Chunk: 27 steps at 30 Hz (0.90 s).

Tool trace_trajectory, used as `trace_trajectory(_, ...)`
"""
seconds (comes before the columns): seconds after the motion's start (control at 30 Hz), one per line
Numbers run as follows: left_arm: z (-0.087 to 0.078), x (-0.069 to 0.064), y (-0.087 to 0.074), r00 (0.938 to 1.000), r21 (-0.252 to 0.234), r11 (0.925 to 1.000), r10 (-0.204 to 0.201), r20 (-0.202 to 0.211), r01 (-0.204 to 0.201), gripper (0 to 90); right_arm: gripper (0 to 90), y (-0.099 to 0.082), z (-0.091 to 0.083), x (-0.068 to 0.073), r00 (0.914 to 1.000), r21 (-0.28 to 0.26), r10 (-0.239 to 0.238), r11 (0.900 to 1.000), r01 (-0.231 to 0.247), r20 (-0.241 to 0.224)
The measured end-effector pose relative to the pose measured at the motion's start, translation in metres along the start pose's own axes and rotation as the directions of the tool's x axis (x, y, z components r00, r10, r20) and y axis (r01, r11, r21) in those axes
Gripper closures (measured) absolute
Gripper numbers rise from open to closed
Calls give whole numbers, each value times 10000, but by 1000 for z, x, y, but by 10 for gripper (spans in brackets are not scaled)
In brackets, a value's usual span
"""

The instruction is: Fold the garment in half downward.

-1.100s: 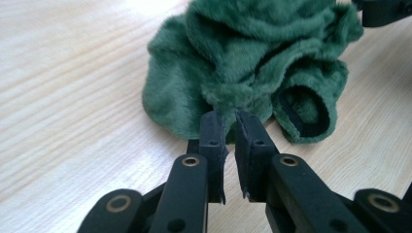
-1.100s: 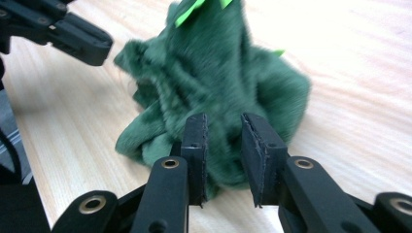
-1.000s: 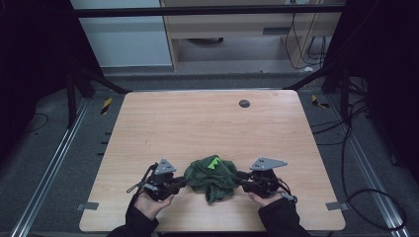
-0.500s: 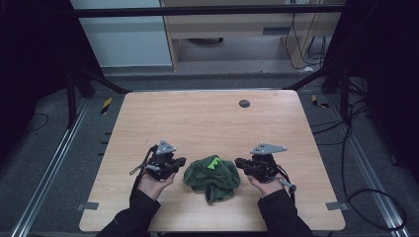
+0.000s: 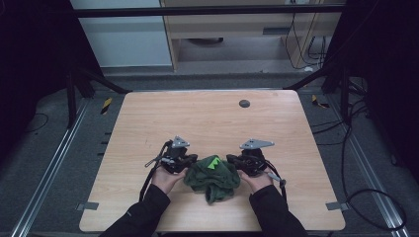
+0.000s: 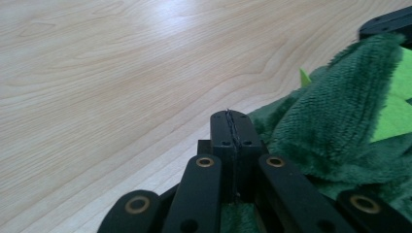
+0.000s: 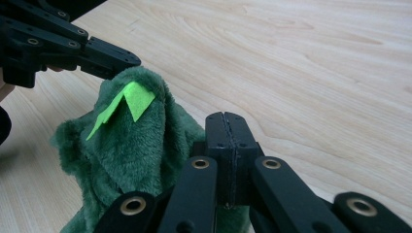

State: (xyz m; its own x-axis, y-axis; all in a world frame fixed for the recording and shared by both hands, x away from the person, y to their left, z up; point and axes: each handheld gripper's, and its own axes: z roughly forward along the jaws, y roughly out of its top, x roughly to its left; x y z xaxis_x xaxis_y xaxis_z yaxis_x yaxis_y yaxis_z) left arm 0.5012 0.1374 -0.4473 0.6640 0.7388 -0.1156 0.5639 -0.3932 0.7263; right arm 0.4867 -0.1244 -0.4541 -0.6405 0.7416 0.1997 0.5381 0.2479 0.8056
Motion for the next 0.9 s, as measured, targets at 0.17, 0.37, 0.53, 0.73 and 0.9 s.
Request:
trace_trajectory(0.17,-2,-5,-2,9994,11,9998,194,292,-195,898,900,-2,5,8,9997,188,-145,9997,149,-214)
trace_trajectory(0.37,-13,-16,-7,9975,31,9990,452,545,-455,898,900,-3,-1,18,9981,155,-308,9994,317,-539)
trace_trajectory(0.53,-23,-22,-14,9956,-43,9978,670,648,-669,897,900,-5,-5,23,9962,163,-469,9987,482,-731)
trace_trajectory(0.73,-31,-31,-18,9925,-115,9965,833,889,-826,897,899,-9,-9,32,9937,191,-653,9975,673,-909)
trace_trajectory(0.9,-36,-38,-23,9890,-98,9950,998,1096,-994,898,899,-13,-15,34,9929,190,-640,9976,662,-1001)
